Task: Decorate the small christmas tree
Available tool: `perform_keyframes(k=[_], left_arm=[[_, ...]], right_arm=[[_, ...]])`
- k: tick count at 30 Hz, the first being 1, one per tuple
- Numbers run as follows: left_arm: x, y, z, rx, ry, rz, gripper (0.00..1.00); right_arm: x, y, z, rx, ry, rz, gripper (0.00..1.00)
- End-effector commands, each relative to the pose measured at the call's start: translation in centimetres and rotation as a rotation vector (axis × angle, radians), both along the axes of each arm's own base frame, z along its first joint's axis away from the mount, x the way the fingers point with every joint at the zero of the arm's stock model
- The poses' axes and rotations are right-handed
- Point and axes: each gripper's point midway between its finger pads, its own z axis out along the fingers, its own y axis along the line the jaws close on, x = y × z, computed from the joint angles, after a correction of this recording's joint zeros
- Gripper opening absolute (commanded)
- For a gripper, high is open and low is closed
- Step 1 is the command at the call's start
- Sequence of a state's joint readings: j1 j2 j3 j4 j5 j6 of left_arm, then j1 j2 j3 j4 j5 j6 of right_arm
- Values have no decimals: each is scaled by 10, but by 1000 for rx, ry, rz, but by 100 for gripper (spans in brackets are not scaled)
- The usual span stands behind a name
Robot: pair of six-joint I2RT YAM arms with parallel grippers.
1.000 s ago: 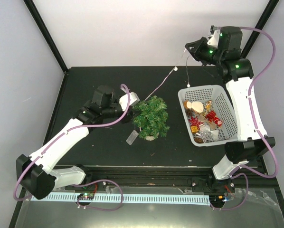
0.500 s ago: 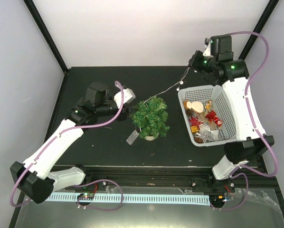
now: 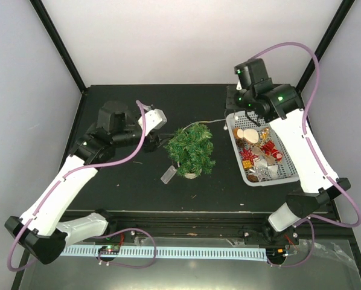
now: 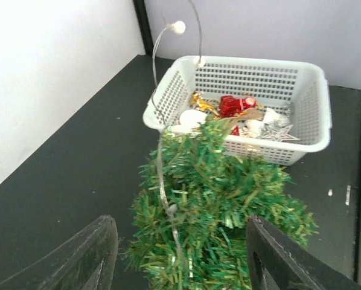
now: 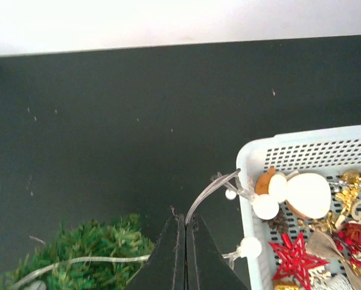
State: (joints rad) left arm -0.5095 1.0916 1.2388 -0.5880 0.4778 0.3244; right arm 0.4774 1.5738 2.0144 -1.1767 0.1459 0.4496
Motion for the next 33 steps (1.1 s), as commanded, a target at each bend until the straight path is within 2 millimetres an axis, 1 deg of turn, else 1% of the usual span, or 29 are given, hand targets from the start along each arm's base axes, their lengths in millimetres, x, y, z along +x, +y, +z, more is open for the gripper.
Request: perform_keyframes(k=[1, 3, 6, 8, 13, 17, 21, 26, 30, 33], left_arm=[[-24, 0, 25, -34, -31, -92, 59], [-31, 0, 24, -25, -34, -121, 59], [-37, 0, 25, -22, -35, -140, 59], [-44, 0, 25, -28, -22, -169, 60], [-64, -6, 21, -48, 28, -256, 60], [-78, -10, 12, -43, 65, -315, 60], [-89, -13, 0, -19, 93, -354, 60], [-94, -13, -13, 15, 108, -369, 60], [-96, -15, -23, 39, 113, -376, 60], [-96, -17, -37, 75, 114, -373, 59]], right_arm=[[-30, -3, 8, -147, -25, 8, 1], [-41, -1, 4, -154, -4, 11, 1], [-55, -3, -3, -138, 20, 5, 1], [-64, -4, -8, -116, 39, 4, 1], [-86, -9, -30, -50, 107, -16, 1], [-105, -9, -50, 17, 168, -17, 1], [-127, -7, -66, 94, 229, -14, 1], [-153, -5, -85, 144, 287, 4, 1], [-174, 5, -100, 164, 339, 54, 1], [-191, 15, -114, 177, 386, 99, 1]])
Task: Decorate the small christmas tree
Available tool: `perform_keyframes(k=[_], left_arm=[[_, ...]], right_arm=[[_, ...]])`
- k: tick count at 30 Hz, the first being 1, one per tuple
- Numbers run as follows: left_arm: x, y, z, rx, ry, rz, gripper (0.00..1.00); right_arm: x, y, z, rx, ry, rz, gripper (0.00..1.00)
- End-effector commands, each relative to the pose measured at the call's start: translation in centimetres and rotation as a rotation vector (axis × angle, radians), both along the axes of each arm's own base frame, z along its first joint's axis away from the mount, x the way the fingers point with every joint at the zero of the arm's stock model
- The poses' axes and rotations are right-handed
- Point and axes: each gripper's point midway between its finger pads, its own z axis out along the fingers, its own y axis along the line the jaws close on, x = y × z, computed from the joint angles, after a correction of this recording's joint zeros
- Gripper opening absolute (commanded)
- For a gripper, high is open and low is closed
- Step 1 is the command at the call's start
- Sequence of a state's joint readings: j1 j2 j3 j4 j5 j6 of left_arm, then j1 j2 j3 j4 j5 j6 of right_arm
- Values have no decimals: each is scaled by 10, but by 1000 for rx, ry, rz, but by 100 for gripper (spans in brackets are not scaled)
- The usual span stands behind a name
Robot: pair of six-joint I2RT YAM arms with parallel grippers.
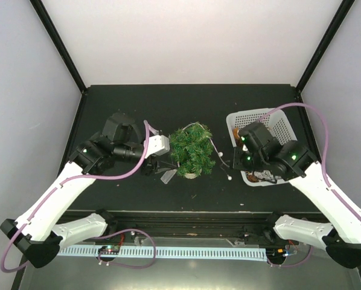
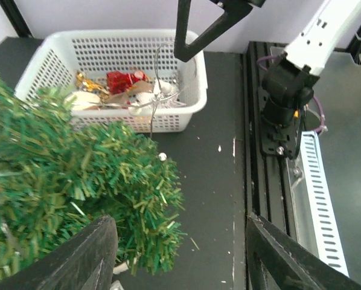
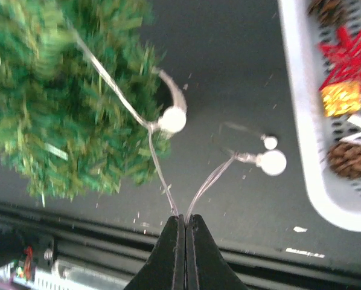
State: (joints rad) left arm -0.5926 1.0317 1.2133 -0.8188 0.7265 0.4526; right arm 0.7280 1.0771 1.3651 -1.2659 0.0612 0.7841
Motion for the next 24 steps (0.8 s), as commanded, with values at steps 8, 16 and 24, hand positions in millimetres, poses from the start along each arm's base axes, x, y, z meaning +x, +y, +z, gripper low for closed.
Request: perform_keyframes(k=[8, 16, 24], left_arm=[[-27, -7, -51, 125, -25, -103, 57], [-43, -27, -90, 176, -38, -153, 51], [-27, -58, -96, 109, -50, -29, 42]], right_arm=[[-49, 44, -17, 219, 118, 162, 1], [-61, 64, 24, 373, 115, 247, 1], [-70, 73, 41, 439, 133, 301, 1]])
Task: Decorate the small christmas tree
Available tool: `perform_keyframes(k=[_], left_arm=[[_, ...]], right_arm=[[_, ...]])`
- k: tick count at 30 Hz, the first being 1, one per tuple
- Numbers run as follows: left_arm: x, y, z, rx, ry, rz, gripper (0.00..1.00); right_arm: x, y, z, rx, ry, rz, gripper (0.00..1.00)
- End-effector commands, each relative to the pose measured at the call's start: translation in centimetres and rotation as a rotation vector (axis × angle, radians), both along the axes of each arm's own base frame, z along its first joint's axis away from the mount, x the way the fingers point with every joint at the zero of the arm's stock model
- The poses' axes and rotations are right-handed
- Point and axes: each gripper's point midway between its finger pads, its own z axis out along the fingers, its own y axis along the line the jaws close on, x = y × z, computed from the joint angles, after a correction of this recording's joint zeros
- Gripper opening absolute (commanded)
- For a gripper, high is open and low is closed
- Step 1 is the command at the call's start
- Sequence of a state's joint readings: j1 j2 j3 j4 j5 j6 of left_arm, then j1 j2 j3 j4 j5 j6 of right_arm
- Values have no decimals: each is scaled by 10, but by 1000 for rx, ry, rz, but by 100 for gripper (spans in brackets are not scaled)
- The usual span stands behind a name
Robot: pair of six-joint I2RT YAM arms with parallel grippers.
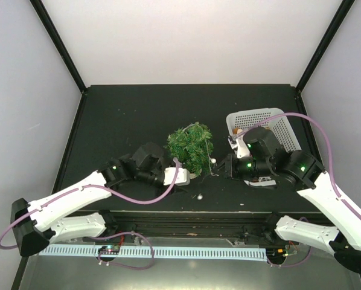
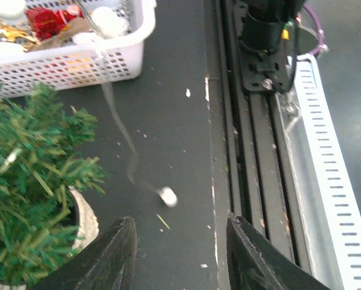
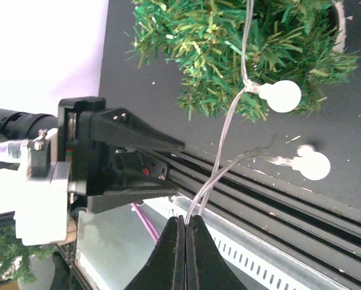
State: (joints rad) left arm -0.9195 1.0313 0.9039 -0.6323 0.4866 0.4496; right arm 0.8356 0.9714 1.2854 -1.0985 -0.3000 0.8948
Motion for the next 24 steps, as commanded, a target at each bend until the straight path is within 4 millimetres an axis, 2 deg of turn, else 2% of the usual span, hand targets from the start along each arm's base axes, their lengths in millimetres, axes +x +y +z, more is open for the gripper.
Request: perform_keyframes(k=[1, 5, 7, 11, 14, 16, 17, 18, 21, 24], left_arm=[[23, -25, 14, -100, -35, 121, 40], [15, -40, 1, -117, 16, 121, 35], [12, -45, -11, -108, 33, 131, 38], [12, -60, -17, -129, 53, 130, 45], [15, -75, -18, -138, 56, 119, 36], [23, -87, -25, -114, 64, 128, 16], [29, -92, -27, -92, 65, 140, 12], [35, -96, -31, -62, 70, 160, 12], [53, -106, -30, -40, 57, 225, 21], [55, -109, -27, -58, 48, 231, 26]], right_arm=[[-11, 10, 16, 77, 14, 54, 1], [-14, 8, 23, 113, 9, 47, 1], [-16, 8, 26, 132, 10, 47, 1], [-18, 7, 32, 168, 2, 43, 1], [-19, 6, 35, 184, -3, 41, 1], [-20, 6, 38, 197, -8, 43, 1], [-20, 6, 39, 203, -10, 41, 1], [-20, 6, 40, 207, -13, 39, 1], [-21, 4, 41, 207, -15, 36, 1], [-22, 3, 39, 206, -16, 36, 1]])
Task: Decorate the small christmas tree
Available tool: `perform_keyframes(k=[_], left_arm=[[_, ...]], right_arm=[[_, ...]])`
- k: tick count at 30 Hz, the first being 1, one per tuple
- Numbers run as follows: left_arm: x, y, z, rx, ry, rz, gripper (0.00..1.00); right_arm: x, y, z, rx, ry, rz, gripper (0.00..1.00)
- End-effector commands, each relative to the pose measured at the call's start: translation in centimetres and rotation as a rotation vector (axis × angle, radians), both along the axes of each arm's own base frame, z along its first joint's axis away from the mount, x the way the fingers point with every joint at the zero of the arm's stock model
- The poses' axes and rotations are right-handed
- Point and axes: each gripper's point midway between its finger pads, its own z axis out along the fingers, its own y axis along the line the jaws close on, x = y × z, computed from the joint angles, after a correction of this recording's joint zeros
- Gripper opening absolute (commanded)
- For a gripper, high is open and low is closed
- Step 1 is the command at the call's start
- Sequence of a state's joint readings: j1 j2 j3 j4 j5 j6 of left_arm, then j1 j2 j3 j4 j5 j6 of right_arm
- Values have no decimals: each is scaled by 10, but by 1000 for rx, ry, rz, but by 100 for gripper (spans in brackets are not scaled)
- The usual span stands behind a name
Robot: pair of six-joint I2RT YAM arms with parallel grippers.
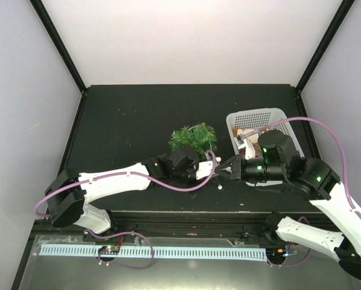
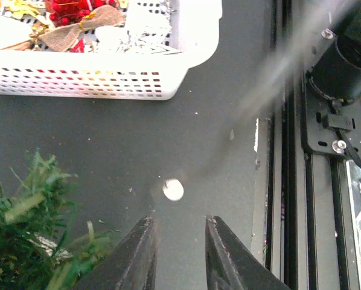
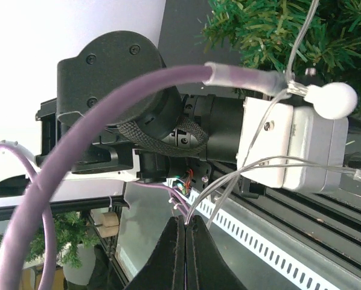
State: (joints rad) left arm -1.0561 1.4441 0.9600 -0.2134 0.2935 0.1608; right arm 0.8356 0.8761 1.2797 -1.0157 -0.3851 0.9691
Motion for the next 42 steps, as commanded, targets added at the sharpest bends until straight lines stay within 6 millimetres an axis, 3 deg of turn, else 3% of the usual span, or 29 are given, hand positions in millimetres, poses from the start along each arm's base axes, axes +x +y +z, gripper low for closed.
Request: perform_keyframes(k=[1, 8, 12, 16, 27, 38, 42], left_arm=[[13, -10, 23, -48, -42, 56, 27], [6, -7, 18, -48, -20, 36, 28], [-8, -11, 20, -73, 32, -24, 18], [-20, -15, 28, -98, 72, -86, 2], [-30, -2, 39, -89, 45, -135, 2], [-43, 31, 29, 3, -11, -191, 1], [-46, 42, 39, -2, -43, -197, 2]], right_arm=[[-5, 2, 1, 25, 3, 16, 1], [-5, 3, -4, 25, 9, 25, 1], [-5, 5, -6, 27, 11, 30, 1], [-4, 7, -8, 29, 8, 33, 1], [3, 3, -13, 13, -15, -5, 1], [10, -3, -19, 11, -34, -62, 2], [15, -7, -25, -10, -38, -96, 2]])
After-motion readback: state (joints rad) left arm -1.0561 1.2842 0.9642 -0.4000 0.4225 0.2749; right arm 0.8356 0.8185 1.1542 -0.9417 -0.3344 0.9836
